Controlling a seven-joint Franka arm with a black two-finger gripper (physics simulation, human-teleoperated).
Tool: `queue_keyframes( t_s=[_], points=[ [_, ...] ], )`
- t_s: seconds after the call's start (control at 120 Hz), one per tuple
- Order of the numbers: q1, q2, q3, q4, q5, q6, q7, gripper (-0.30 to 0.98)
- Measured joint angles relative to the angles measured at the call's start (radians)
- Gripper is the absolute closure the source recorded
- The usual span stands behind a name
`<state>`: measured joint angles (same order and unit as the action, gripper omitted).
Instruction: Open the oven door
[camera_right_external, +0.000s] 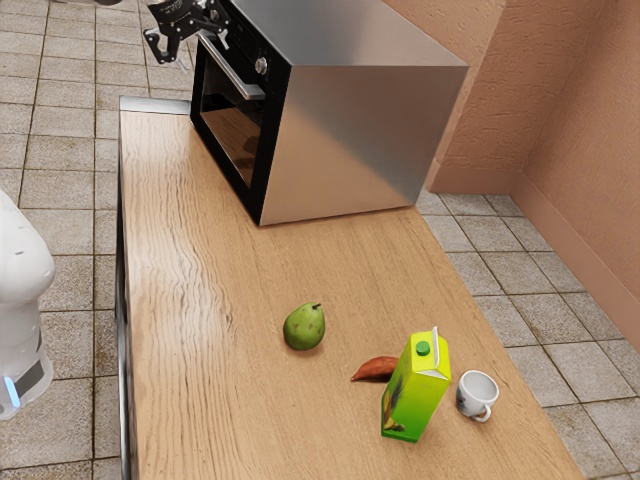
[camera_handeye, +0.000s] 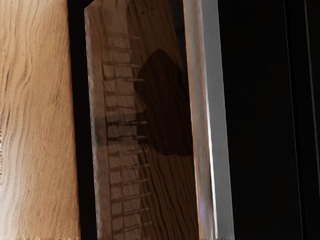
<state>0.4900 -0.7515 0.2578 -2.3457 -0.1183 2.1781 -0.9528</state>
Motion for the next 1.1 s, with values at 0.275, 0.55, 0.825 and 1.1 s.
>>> queue_keyframes(
  t_s=[0.275, 0.55, 0.825, 1.1],
  points=[
    [-0.001, -0.002, 0.0, -0.002, -0.004, -0.005, 0.008, 0.01],
    [-0.002, -0.013, -0.003, -0.001, -0.004, -0.035, 0.019, 0.01],
    [0.01, -0.022, -0.009, -0.003, -0.007, -0.115, 0.031, 0.0],
    [0.039, -0.043, -0.022, -0.003, -0.018, -0.198, 0.059, 0.0]
  ],
)
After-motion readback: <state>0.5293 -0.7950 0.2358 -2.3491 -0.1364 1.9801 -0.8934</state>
